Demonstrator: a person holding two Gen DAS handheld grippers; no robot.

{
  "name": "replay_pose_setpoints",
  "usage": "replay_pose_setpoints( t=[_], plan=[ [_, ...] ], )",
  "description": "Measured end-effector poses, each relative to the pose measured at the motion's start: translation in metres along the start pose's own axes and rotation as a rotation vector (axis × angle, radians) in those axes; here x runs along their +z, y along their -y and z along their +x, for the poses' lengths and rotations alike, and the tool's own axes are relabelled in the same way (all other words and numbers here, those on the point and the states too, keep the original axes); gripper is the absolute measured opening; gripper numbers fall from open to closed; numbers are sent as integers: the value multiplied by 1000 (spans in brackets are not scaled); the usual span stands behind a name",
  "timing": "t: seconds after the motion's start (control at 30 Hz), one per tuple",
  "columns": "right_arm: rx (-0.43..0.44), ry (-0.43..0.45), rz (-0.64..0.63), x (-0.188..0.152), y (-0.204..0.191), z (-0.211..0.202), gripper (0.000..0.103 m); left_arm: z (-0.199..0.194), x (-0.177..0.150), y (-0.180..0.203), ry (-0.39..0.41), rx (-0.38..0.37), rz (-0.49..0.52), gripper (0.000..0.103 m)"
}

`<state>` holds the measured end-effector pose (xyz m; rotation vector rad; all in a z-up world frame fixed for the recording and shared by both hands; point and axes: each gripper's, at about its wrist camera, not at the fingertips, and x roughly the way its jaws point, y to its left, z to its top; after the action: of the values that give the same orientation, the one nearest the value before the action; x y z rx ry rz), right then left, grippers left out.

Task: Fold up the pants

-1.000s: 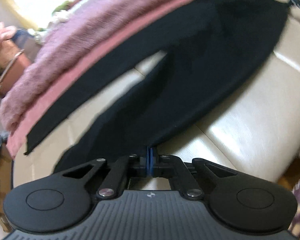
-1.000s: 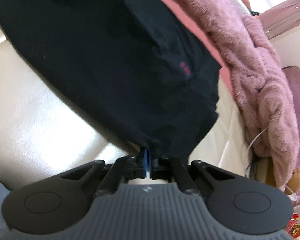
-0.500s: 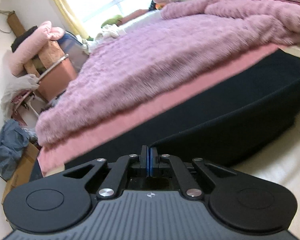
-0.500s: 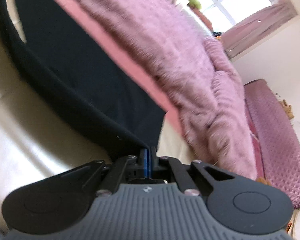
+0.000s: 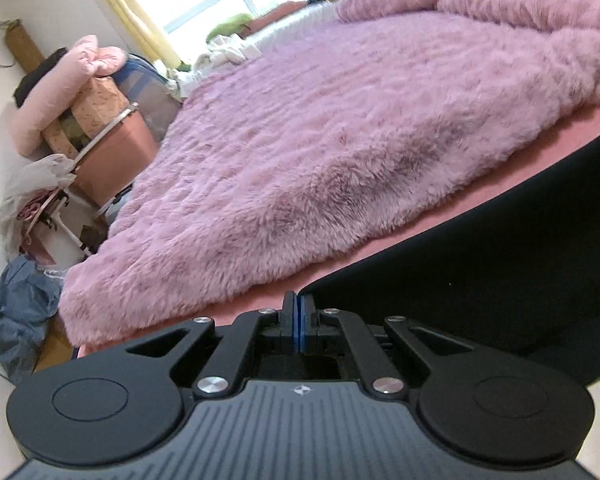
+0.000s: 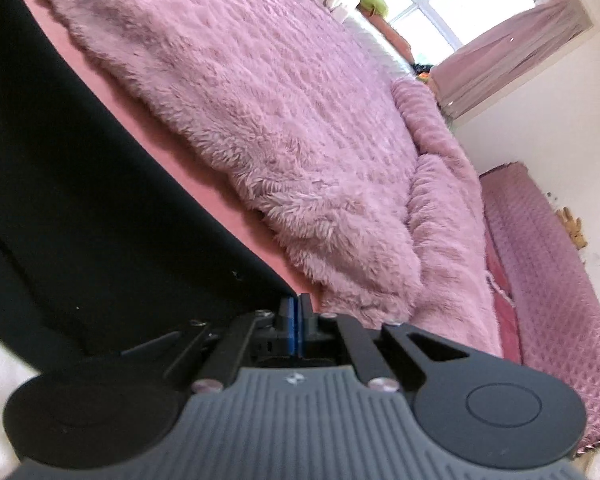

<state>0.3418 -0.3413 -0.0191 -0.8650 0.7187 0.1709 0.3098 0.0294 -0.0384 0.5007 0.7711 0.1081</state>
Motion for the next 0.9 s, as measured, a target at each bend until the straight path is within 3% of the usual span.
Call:
replay_pose_setpoints(
  t=[0.33,0.73,0.83,0.87,0.9],
  plan=[
    [98,-63,34,1,-20,101,0,85,2,24,-106,-11,90,0],
    [126,-45,92,-10,-39,146,1,128,-15,41,-152,-33,114,1],
    [111,-30,142,-15,-37,145,35,128,-17,41,-128,-28,109,14],
    [104,-21,179,-16,-33,144,51,126,-17,40,-122,-27,97,21],
    [105,-16,218,-17,-28,141,57,125,-17,38,-123,-27,85,24]
  ],
)
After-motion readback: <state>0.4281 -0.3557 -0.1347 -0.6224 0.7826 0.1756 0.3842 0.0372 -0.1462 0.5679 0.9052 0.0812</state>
